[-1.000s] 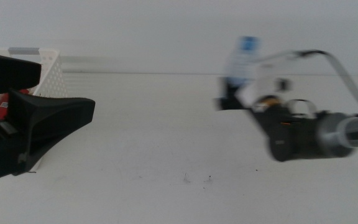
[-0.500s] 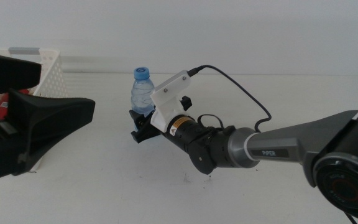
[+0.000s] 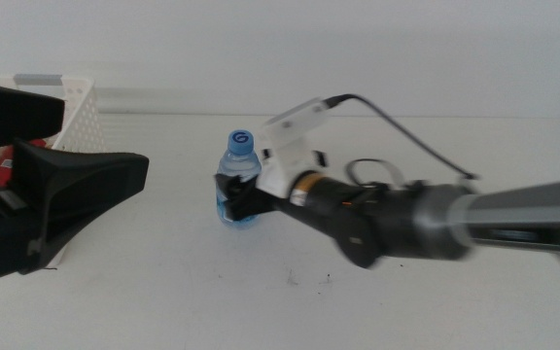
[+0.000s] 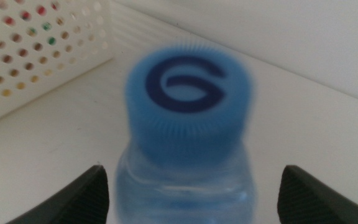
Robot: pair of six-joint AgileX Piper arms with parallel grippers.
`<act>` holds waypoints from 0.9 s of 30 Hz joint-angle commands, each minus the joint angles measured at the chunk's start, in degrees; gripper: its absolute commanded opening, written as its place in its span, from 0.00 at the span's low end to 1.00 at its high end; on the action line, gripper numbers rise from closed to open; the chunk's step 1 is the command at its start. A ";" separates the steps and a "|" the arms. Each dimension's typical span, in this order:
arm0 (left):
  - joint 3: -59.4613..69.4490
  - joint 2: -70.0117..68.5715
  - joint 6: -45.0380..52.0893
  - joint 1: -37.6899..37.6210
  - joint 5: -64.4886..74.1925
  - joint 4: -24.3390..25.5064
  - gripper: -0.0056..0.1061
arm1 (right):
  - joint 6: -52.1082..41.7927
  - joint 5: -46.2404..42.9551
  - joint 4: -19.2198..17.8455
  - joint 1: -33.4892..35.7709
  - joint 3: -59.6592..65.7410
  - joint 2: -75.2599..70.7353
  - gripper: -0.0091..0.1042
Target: Use arms to grab the bottles and put them into the dustbin to the left of the table.
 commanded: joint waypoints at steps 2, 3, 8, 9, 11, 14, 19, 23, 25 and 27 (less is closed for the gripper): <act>-0.36 -0.12 -0.24 -0.37 -0.88 0.10 0.89 | 3.96 3.25 -0.39 -0.04 9.87 -10.94 0.89; -0.36 -0.12 -0.24 -0.37 -0.88 0.10 0.89 | 5.60 6.19 -0.39 -0.04 12.01 -15.27 0.88; -0.36 -0.12 -0.23 -0.37 -0.88 0.10 0.89 | 9.32 33.85 -0.39 0.06 15.36 -34.88 0.84; -0.36 -0.12 -0.23 -0.37 -0.88 0.10 0.89 | 8.80 39.23 -0.39 0.06 14.31 -37.43 0.84; -0.36 -0.12 -0.23 -0.37 -0.88 0.10 0.89 | 8.70 49.31 -0.39 0.06 10.54 -42.86 0.84; -0.36 -0.12 -0.23 -0.37 -0.88 0.10 0.89 | 9.21 59.49 -1.10 0.06 3.20 -47.53 0.84; -0.36 -0.12 -0.23 -0.37 -0.88 0.10 0.89 | 15.70 65.03 -10.39 0.06 -3.53 -48.32 0.84; -0.36 -0.12 -0.23 -0.37 -1.11 0.10 0.89 | 17.01 64.25 -12.34 0.06 -3.93 -48.04 0.84; -0.36 -0.12 -0.23 -0.37 -1.11 0.10 0.89 | 17.01 64.10 -12.23 0.06 -3.93 -48.04 0.84; -0.36 -0.12 -0.36 -0.37 -1.10 0.10 0.89 | 17.01 64.10 -12.11 0.06 -3.93 -47.93 0.84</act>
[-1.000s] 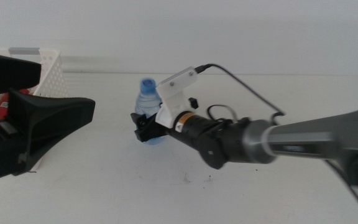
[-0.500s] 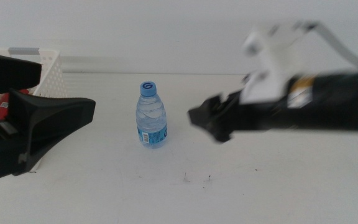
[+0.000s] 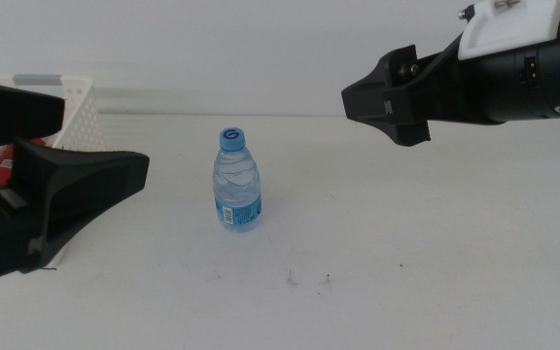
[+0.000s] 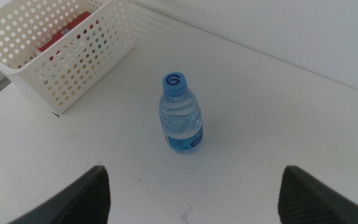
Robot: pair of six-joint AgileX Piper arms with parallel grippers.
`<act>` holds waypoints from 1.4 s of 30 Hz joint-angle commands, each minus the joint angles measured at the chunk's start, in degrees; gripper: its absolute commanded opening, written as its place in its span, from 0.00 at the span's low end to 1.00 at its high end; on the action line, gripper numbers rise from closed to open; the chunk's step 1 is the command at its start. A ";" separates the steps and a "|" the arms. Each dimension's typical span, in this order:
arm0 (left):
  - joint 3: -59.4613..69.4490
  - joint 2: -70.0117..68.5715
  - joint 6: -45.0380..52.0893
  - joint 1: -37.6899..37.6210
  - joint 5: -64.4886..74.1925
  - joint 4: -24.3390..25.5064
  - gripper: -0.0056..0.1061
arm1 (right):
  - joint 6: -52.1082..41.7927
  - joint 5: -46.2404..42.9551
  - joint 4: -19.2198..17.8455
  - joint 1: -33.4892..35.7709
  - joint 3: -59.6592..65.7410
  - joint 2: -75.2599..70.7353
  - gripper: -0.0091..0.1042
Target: Use arms to grab the bottles and put them into the dustbin to the left of the table.
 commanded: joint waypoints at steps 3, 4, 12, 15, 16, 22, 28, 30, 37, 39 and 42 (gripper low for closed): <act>-0.36 -0.12 -0.36 -0.37 -0.99 0.10 0.89 | 0.16 -0.07 -0.90 0.05 -0.63 0.01 0.84; -0.36 -0.12 -0.36 -0.37 -0.99 0.10 0.89 | 0.16 -0.07 -0.90 0.05 -0.63 0.01 0.84; -0.07 0.71 -0.25 -0.37 -4.88 3.31 0.89 | 0.16 -0.07 -0.90 0.05 -0.63 0.01 0.84; 4.80 0.91 1.14 -0.37 -18.99 2.79 0.89 | 0.16 -0.07 -0.90 0.05 -0.63 0.01 0.84; 6.96 0.91 2.55 -0.37 -23.81 2.43 0.89 | 0.16 -0.07 -0.90 0.05 -0.63 0.01 0.84; 30.92 1.48 -2.20 -0.37 -57.59 1.63 0.89 | 0.16 -0.07 -0.90 0.05 -0.63 0.01 0.84; 47.45 5.56 -6.76 -0.37 -76.93 1.49 0.89 | 0.16 0.03 -0.90 0.05 -0.63 0.01 0.84; 48.23 6.72 -8.19 -0.37 -76.78 2.22 0.89 | 0.16 0.03 -0.90 0.05 -0.63 0.01 0.84; 48.23 10.34 -5.60 -0.37 -77.96 3.60 0.89 | 0.16 0.03 -0.90 0.05 -0.63 0.01 0.84; 48.23 13.35 -8.11 -0.37 -81.03 3.69 0.89 | 0.16 0.03 -0.90 0.05 -0.63 0.01 0.84; 48.23 21.08 -9.16 -0.37 -87.68 3.80 0.89 | 0.16 0.03 -0.90 0.05 -0.63 0.01 0.84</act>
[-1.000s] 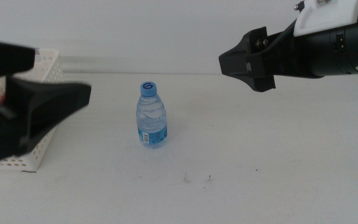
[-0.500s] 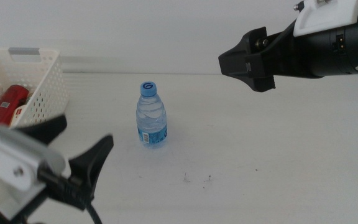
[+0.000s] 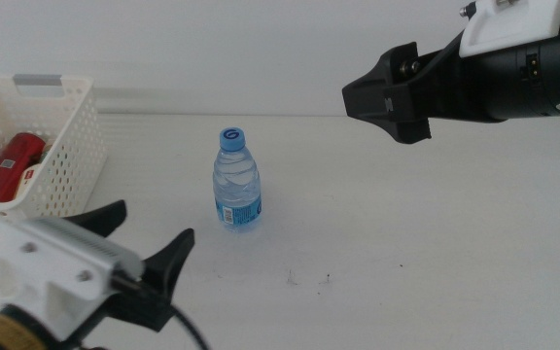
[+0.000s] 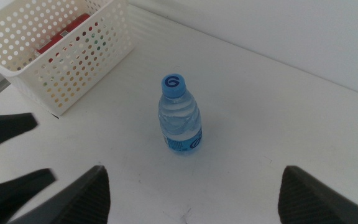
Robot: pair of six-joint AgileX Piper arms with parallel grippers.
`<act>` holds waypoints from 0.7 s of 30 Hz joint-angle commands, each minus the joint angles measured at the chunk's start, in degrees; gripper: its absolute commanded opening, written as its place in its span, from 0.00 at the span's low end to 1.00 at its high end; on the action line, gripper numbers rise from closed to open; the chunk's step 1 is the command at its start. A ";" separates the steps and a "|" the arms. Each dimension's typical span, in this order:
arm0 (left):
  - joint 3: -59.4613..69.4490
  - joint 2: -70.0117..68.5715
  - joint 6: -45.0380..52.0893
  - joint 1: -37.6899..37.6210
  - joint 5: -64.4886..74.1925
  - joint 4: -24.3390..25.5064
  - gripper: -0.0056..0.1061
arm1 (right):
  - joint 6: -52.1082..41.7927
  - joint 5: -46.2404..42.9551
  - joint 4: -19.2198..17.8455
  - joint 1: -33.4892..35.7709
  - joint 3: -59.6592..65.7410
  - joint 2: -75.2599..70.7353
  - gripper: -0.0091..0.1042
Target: Use arms to grab the bottles and put them into the dustbin to the left of the table.
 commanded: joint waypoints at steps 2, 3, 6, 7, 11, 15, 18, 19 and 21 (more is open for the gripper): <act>0.02 9.63 -0.77 -0.37 -10.86 -0.30 0.89 | 0.04 -0.09 -0.65 0.05 -0.40 0.01 0.84; 0.02 13.57 -1.02 -0.37 -15.87 -0.79 0.89 | 0.04 -0.09 -0.65 0.05 -0.40 0.01 0.84; -0.61 25.25 -4.59 -0.37 -28.80 -1.19 0.89 | 0.04 -0.09 -0.65 0.05 -0.40 0.01 0.84; -1.43 28.53 -6.14 -0.37 -30.99 -1.19 0.89 | 0.04 -0.09 -0.65 0.05 -0.40 0.01 0.84; -6.24 37.71 -6.59 -0.37 -31.52 -0.60 0.89 | 0.04 -0.09 -0.65 0.05 -0.40 0.01 0.84; -11.54 44.15 -3.74 -0.27 -31.52 -0.60 0.89 | 0.04 -0.09 -0.65 0.05 -0.40 0.01 0.84; -15.31 47.71 -3.86 0.83 -31.52 -0.51 0.89 | 0.04 -0.09 -0.65 0.05 -0.40 0.01 0.84; -16.46 48.58 -4.27 1.26 -31.52 -0.51 0.89 | 0.04 -0.09 -0.65 0.05 -0.40 0.01 0.84; -18.39 49.54 -4.27 2.03 -31.52 -0.08 0.89 | 0.04 -0.09 -0.65 0.05 -0.40 0.01 0.84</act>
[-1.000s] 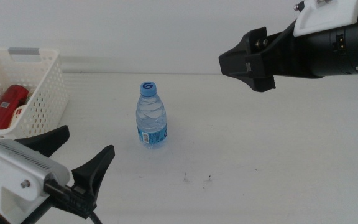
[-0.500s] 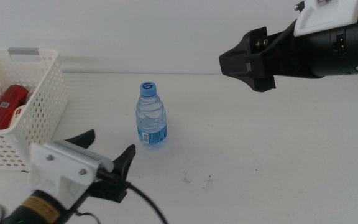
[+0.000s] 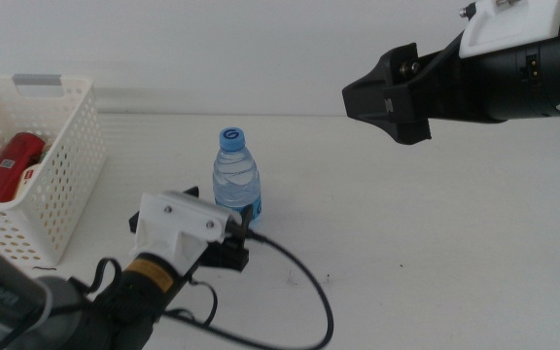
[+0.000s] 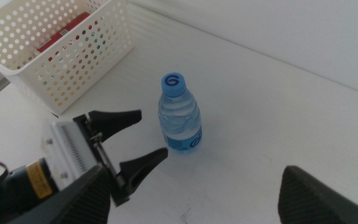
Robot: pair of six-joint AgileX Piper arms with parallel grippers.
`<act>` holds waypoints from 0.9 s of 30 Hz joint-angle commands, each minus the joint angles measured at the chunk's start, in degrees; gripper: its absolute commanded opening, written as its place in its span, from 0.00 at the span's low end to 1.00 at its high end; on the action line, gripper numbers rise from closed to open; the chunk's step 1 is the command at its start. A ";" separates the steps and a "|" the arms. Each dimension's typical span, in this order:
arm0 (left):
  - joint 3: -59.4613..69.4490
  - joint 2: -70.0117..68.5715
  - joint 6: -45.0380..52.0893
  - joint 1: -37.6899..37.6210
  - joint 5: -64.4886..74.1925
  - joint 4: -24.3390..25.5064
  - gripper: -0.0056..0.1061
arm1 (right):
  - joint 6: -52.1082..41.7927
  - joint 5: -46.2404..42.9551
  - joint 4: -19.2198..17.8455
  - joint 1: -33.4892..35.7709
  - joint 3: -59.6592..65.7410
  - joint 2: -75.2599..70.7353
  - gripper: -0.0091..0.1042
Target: Use arms to grab the bottles and put them into the dustbin to the left of the table.
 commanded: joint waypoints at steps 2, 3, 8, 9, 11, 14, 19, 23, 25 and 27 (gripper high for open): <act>-3.44 1.19 -0.41 1.42 0.89 1.01 0.89 | 0.04 -0.20 -0.65 0.05 -0.40 0.01 0.84; -4.75 1.60 -0.41 1.92 2.80 1.79 0.89 | 0.04 -0.20 -0.65 0.05 -0.40 0.01 0.84; -11.28 3.94 -0.41 3.33 8.84 3.52 0.89 | 0.04 -0.20 -0.65 0.05 -0.40 0.01 0.84; -12.48 4.54 -0.41 3.46 9.66 3.52 0.89 | 0.04 -0.20 -0.65 0.05 -0.40 0.01 0.84; -14.62 5.29 -0.41 3.87 11.46 3.52 0.89 | 0.04 -0.20 -0.65 0.05 -0.40 0.01 0.84; -17.90 6.84 -0.41 3.84 13.89 3.30 0.89 | 0.04 -0.20 -0.65 0.05 -0.40 0.01 0.84; -20.72 8.60 -0.41 3.84 15.90 3.30 0.89 | 0.04 -0.20 -0.65 0.05 -0.40 0.01 0.84; -20.72 8.49 -0.41 3.84 16.40 3.40 0.80 | 0.04 -0.20 -0.65 0.05 -0.40 0.01 0.84; -20.45 7.55 -0.41 3.84 17.35 4.87 0.65 | 0.04 -0.20 -0.65 0.05 -0.40 0.01 0.84; -19.64 4.85 -1.77 3.84 20.22 6.73 0.48 | 0.04 -0.20 -0.65 0.05 -0.40 0.01 0.84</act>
